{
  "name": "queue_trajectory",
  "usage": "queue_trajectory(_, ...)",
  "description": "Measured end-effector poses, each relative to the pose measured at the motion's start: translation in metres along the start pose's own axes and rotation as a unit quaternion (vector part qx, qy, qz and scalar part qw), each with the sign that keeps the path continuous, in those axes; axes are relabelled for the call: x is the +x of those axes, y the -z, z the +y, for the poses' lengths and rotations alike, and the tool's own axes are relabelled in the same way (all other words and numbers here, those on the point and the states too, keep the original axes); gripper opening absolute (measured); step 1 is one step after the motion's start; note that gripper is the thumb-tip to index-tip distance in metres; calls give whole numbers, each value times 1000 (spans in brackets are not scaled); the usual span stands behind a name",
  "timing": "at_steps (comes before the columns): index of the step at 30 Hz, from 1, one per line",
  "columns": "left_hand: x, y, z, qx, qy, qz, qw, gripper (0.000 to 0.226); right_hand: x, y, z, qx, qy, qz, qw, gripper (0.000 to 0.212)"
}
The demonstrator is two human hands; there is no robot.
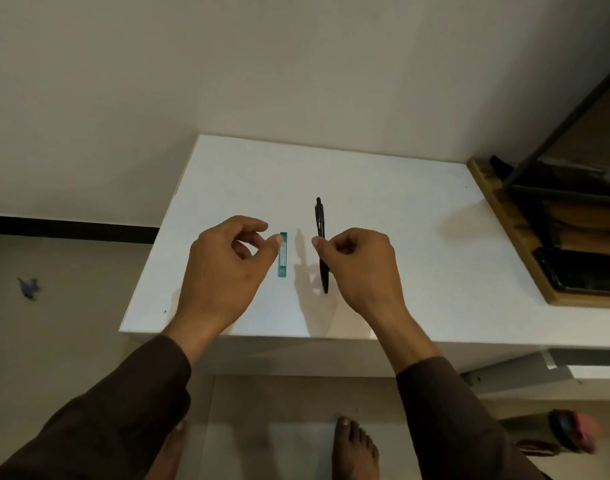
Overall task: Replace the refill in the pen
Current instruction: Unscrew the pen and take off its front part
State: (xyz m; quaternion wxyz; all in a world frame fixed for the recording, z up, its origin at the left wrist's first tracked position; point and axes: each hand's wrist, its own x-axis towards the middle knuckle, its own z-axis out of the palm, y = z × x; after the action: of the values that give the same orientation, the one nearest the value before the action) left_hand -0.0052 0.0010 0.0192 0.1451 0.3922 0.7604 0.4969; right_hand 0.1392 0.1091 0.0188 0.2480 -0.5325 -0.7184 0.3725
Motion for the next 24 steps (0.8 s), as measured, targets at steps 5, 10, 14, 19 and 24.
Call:
queue_trajectory(5,-1,-6,12,-121,48,-100,986,45,-13,18,-13,103,52,-37,993,28)
queue_trajectory(10,0,-4,24,-235,82,-123,961,30,-22,17,-23,61,108,-78,989,22)
queue_trajectory(14,5,1,26,-266,77,-100,955,14,-26,13,-25,19,138,-83,987,19)
queue_trajectory(19,11,11,26,-282,82,-109,950,20,-21,29,-28,142,141,-61,978,15)
queue_trajectory(24,6,12,31,-262,58,-166,949,25,-21,33,-33,244,119,-38,962,13)
